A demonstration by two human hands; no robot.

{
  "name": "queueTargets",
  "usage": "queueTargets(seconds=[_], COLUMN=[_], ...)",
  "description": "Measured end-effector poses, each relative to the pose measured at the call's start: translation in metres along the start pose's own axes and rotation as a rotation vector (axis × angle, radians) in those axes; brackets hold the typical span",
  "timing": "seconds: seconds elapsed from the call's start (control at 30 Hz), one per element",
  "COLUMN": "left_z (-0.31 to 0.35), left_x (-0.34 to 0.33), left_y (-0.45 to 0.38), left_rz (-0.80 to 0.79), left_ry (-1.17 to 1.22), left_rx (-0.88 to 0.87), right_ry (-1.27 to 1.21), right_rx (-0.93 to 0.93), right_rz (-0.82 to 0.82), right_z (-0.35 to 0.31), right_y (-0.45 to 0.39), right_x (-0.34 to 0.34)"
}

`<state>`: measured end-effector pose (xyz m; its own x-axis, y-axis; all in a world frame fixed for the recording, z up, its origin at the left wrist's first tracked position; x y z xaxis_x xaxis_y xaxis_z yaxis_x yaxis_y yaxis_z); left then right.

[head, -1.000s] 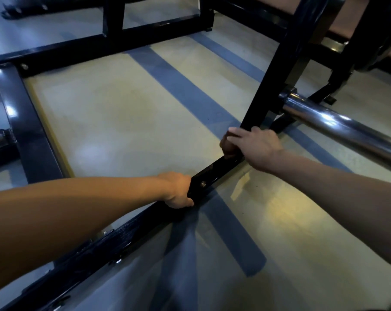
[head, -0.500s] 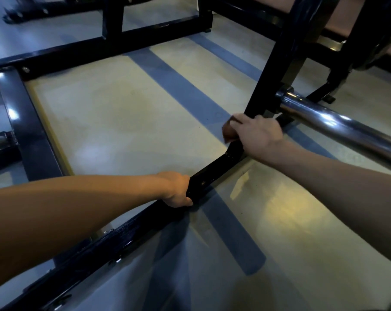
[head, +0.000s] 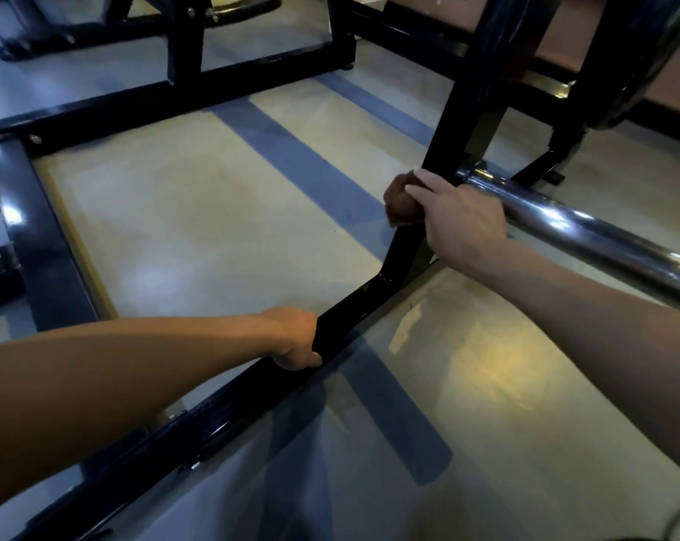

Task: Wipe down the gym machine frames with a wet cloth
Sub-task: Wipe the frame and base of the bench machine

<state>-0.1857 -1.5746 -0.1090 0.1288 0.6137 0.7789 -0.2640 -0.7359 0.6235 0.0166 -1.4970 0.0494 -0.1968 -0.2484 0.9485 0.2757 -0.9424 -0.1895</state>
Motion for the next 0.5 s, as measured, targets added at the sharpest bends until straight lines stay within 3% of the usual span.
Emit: queueTargets(seconds=[0.1,0.2,0.27,0.43,0.5], left_z=[-0.002,-0.003,-0.003,-0.003,-0.003], left_x=[-0.002,-0.003,-0.002,-0.001,-0.002], left_y=[-0.002,-0.003,-0.005,-0.006,-0.005], left_rz=[0.002,-0.007,-0.004,-0.003,0.002], left_ry=[-0.008,-0.019,-0.027,-0.032,-0.041], left_rx=[0.008,0.018,0.017,0.011,0.016], right_ry=[0.052,0.113,0.111,0.003,0.004], right_rx=[0.033,0.247,0.295,-0.032,-0.107], right_rz=[0.008,-0.215,-0.278,0.114,0.182], right_z=[0.003,-0.021,-0.029,0.015,0.024], right_y=[0.013,0.036,0.041,0.004,0.002], right_x=[-0.014,-0.049,-0.056,0.008,0.014])
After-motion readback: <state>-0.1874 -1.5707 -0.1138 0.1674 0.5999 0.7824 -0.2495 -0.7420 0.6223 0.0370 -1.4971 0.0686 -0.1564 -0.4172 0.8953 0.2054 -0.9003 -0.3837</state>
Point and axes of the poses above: each hand's wrist, its own y-axis away from the middle knuckle, its own x-axis out of the back of the hand, z = x × y, the point moved 8 cm from there along -y, towards the middle knuckle, and after that the axes turned 4 degrees about y, right-handed, at the moved point
